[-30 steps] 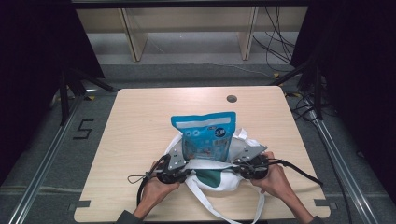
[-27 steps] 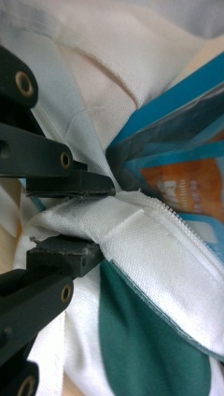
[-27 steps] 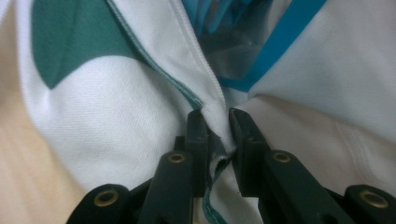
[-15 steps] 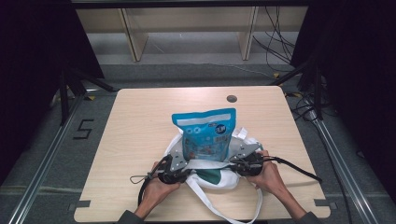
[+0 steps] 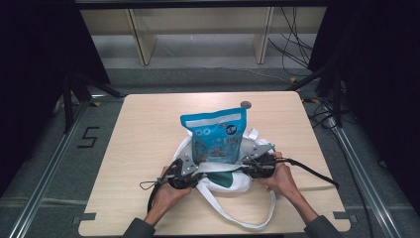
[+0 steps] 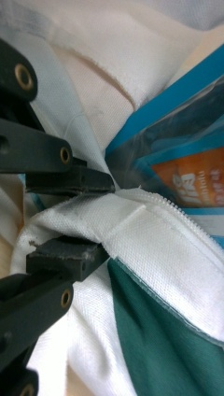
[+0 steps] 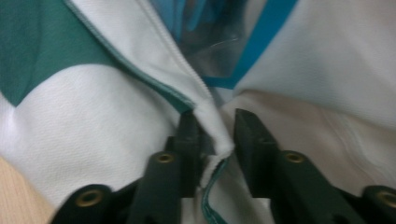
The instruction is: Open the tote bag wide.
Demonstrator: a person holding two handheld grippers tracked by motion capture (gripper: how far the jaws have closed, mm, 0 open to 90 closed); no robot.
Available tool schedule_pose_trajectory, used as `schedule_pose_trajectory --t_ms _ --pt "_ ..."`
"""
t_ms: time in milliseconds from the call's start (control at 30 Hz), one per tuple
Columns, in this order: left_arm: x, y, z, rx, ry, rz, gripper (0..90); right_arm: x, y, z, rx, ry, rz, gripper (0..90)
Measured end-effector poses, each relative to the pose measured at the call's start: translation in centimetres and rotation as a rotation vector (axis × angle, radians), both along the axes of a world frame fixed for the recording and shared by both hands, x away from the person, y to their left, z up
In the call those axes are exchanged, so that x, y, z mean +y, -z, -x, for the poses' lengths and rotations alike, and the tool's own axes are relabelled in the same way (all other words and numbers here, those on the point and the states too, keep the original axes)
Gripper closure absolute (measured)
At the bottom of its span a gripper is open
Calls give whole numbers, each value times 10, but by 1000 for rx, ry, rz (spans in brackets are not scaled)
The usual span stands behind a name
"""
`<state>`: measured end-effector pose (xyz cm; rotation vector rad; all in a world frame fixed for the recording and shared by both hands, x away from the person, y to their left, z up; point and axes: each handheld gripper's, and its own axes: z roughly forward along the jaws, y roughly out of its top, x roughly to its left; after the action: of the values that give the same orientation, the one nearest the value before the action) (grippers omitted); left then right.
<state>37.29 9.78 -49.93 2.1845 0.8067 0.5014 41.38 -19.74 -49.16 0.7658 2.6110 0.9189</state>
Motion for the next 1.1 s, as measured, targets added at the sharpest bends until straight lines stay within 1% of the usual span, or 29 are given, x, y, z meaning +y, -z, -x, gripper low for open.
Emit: schedule_pose_trajectory --t_ms 33,67,100,133,167,200,267,300,333,400,433,467,500,533,600,633,667,700,733,767,800,833,867,900,933,967,1000,1033,1100 --pt "0 0 0 0 0 0 603 0 0 0 0 0 0 694" --pt "4 -6 2 7 -14 32 564 -2 -5 0 -2 17 -6 636" --pt "4 -6 2 7 -14 32 540 -2 -5 0 -2 17 -6 636" --pt "6 -10 4 16 -10 46 505 -6 -10 0 -11 7 -21 578" --pt "10 -14 5 33 -2 66 505 -6 -10 0 -11 7 -21 578" --pt "14 -21 8 61 15 98 464 -9 -16 2 14 18 -42 552" --pt "27 -37 10 57 3 167 411 -20 -37 6 19 5 -115 529" --pt "27 -37 10 57 3 167 409 -20 -37 6 19 5 -115 529" --pt "40 -51 6 16 -28 200 405 -28 -52 6 -26 -2 -158 526" --pt "53 -61 1 -15 -98 301 409 -37 -66 5 -53 10 -236 526" --pt "53 -61 1 -15 -98 301 430 -37 -66 5 -53 10 -236 526" --pt "64 -64 -7 -55 -170 353 452 -44 -78 4 -85 29 -272 526" --pt "64 -64 -7 -55 -170 353 453 -44 -78 4 -85 29 -272 526" --pt "66 -64 -11 -57 -198 343 459 -48 -86 1 -143 68 -265 526" --pt "66 -59 -18 -57 -202 326 465 -48 -87 -1 -162 84 -255 528" --pt "62 -55 -22 -57 -203 294 483 -46 -84 -8 -180 94 -239 566" --pt "62 -55 -22 -57 -203 294 511 -46 -84 -8 -180 94 -239 566" --pt "61 -53 -26 -64 -209 277 511 -45 -81 -11 -166 101 -205 593" --pt "60 -49 -33 -52 -205 287 614 -43 -72 -20 -163 98 -160 712" --pt "60 -49 -33 -52 -205 287 669 -43 -69 -26 -170 85 -160 767" --pt "58 -44 -42 -60 -212 260 715 -43 -65 -30 -172 103 -166 802" --pt "58 -44 -42 -60 -212 260 757 -43 -65 -30 -172 103 -166 802" --pt "56 -36 -52 -46 -218 255 783 -42 -60 -38 -162 118 -163 860" --pt "56 -36 -52 -46 -218 255 807 -42 -60 -38 -162 118 -163 860" --pt "53 -27 -61 -33 -235 240 831 -40 -55 -45 -178 130 -153 886" --pt "53 -22 -65 -11 -225 225 843 -39 -52 -47 -179 139 -142 889" --pt "51 -16 -69 9 -232 235 848 -37 -47 -48 -184 137 -113 890" --pt "50 -11 -71 31 -237 233 852 -35 -42 -49 -171 137 -93 890" --pt "50 -3 -73 47 -228 195 855 -33 -30 -52 -143 139 -66 890"
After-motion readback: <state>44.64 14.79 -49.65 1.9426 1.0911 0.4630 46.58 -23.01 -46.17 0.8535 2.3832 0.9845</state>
